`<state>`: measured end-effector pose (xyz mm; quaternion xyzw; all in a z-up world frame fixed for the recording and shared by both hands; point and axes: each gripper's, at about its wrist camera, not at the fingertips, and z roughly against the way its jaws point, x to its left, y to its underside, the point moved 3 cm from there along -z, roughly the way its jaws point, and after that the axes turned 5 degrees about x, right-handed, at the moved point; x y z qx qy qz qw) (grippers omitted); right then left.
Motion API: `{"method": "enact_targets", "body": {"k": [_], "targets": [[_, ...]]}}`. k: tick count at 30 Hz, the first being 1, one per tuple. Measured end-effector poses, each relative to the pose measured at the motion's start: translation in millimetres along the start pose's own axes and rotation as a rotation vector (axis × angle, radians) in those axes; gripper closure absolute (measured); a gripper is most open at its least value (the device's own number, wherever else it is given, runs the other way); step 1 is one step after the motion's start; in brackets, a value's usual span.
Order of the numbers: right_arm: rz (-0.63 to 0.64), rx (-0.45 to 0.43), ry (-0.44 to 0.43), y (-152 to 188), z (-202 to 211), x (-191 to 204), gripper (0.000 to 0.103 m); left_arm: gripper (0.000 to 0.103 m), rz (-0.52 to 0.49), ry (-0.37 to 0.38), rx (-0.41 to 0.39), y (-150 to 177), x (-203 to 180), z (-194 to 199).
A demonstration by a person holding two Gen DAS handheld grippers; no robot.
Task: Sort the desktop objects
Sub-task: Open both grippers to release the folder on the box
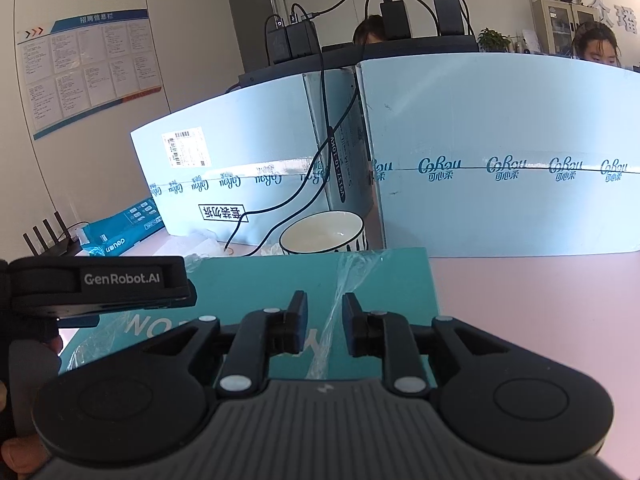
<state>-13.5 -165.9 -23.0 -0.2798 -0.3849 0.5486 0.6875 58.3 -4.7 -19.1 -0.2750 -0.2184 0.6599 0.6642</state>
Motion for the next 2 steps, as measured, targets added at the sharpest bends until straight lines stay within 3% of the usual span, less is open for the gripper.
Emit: {"method": "enact_targets", "body": {"k": [2], "targets": [[0.000,-0.012,-0.010,-1.6,3.4,-2.7,0.064,0.000,-0.006,0.004,0.011,1.3,-2.3,-2.3]]}}
